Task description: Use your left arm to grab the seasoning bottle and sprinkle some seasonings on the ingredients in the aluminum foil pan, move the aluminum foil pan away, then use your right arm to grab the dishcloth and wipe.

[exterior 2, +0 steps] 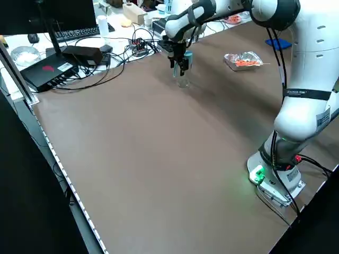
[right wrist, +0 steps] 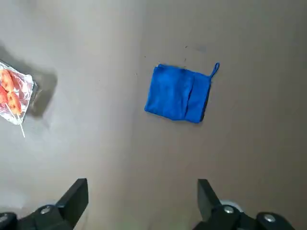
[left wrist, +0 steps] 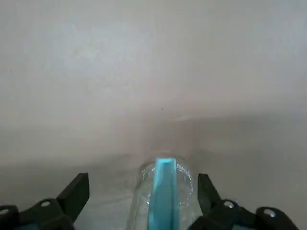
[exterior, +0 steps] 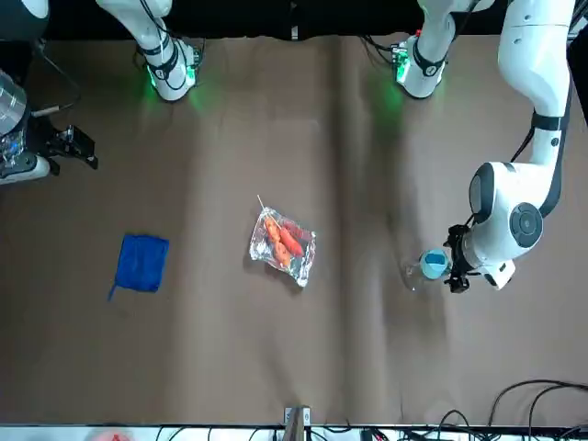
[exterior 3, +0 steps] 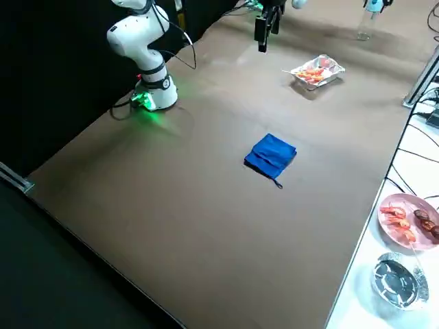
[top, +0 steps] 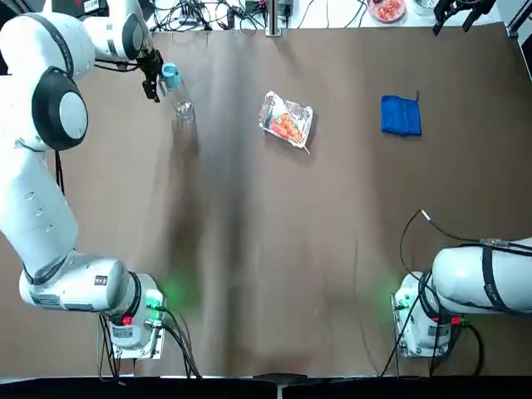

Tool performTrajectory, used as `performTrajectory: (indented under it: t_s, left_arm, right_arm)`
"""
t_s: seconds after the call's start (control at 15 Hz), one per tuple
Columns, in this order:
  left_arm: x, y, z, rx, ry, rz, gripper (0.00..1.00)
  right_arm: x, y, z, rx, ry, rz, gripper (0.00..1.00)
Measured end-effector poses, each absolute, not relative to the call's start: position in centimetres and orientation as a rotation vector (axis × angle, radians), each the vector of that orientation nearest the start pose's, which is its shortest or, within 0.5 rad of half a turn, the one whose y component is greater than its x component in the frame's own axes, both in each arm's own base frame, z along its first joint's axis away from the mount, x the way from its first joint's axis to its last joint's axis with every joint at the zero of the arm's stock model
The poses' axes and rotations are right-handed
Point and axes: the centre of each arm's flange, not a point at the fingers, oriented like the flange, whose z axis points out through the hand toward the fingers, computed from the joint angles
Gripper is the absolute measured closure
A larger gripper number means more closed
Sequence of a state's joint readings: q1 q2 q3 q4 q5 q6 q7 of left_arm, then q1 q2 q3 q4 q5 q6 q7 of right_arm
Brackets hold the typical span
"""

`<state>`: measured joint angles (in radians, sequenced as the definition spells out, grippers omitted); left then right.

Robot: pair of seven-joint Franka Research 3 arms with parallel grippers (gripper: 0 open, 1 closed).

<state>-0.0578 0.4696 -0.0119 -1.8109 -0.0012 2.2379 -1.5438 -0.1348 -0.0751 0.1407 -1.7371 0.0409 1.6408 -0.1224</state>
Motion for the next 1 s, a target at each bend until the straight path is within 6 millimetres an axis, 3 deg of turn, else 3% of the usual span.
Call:
performTrajectory:
  t_s: [0.53,1.0]
  left_arm:
    - [64.2,-5.4,27.9,-2.252,-2.111,0.006,0.01]
    - [64.3,-5.3,27.9,-2.255,-2.093,-0.01,0.09]
  right_arm:
    - [53.4,1.0,59.2,-3.104,-0.193,0.031,0.0]
    - [53.6,0.7,59.4,-3.105,-0.185,0.004,0.0]
